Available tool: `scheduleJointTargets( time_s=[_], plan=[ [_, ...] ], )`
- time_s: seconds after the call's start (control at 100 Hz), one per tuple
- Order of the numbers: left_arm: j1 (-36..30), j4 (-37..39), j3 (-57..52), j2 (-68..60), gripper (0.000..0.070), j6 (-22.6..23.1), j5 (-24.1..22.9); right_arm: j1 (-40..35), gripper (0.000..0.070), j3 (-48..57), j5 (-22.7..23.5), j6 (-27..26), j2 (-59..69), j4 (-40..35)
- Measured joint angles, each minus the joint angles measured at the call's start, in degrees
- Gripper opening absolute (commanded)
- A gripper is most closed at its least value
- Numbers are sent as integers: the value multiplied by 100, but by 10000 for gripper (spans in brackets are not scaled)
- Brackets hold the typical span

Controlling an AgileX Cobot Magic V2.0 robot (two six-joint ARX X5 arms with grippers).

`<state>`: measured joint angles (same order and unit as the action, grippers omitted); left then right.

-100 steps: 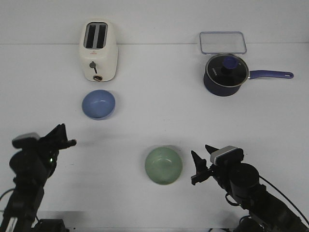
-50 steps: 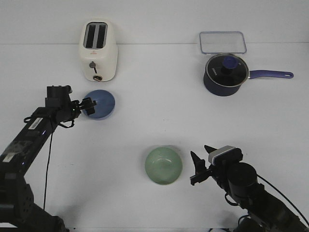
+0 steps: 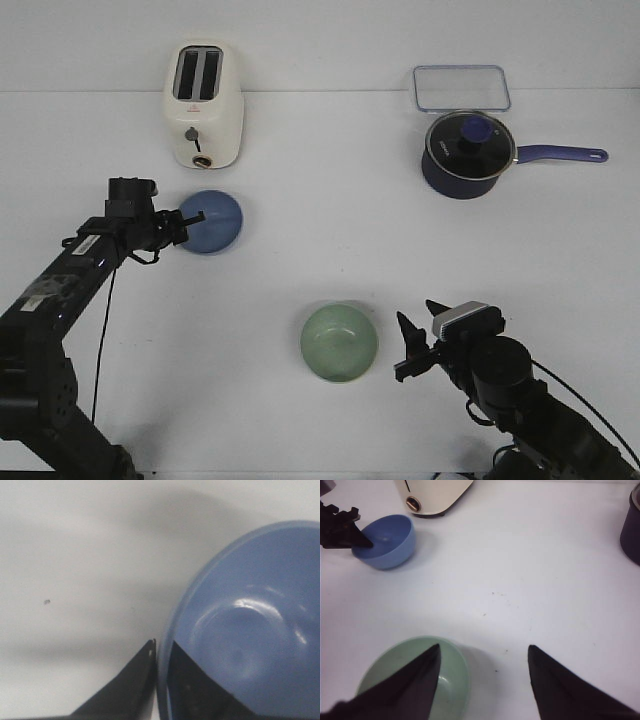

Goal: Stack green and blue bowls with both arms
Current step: 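Grasp the light blue bowl rim with the left gripper and lift, then carry the blue bowl over the green bowl and lower it inside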

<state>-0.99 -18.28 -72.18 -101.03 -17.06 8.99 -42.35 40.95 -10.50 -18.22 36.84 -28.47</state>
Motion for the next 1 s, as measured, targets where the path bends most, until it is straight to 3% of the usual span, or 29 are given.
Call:
scheduleJointTargets(
  time_s=[0.29,0.56,0.79,1.0],
  plan=[
    [-267,-214,-9,1676,10,157,625,0,369,0,-2,13,0,0],
    [-1998,-525,385,2920,10,186,638,0,369,0,-157,87,0,0],
    [-3921,-361,925,2465,9,-59,-52,0,368,0,-166,151,0,-2],
    [-4507,-251,925,1832,11,-111,-282,0,369,0,-166,151,0,-2]
  ],
)
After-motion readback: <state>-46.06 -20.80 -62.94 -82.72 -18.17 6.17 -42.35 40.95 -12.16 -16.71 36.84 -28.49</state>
